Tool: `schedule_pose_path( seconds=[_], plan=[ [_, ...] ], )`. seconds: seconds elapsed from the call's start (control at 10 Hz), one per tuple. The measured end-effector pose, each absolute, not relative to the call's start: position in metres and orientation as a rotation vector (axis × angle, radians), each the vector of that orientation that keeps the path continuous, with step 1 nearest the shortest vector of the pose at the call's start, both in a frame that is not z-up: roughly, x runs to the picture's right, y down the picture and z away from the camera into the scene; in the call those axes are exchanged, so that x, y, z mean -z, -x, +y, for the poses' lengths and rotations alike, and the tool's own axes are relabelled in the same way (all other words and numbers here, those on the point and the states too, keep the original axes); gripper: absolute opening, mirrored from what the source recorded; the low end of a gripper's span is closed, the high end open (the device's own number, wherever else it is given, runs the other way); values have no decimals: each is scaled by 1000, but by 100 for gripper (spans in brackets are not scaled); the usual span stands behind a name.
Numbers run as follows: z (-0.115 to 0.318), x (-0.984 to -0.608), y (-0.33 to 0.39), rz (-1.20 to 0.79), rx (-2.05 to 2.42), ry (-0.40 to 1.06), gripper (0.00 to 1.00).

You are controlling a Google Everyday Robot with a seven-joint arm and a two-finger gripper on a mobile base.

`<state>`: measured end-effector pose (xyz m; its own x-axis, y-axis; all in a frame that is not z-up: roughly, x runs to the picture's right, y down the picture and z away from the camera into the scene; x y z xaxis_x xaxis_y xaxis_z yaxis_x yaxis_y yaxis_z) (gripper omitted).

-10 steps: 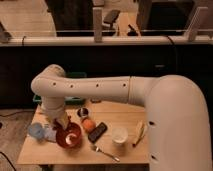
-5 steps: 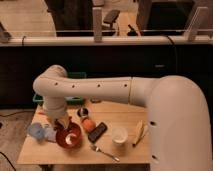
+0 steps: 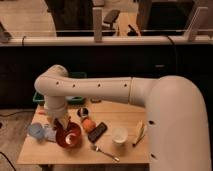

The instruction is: Place grapes in red bowl

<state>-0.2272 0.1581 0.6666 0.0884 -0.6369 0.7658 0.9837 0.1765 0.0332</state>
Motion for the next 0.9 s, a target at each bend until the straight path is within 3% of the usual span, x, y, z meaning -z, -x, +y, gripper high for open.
schedule_pose_path(
  seconds=[0.1, 0.9],
  plan=[
    [159, -667, 228, -750, 1316, 584, 80],
    [157, -667, 225, -769, 1329, 584, 80]
  ],
)
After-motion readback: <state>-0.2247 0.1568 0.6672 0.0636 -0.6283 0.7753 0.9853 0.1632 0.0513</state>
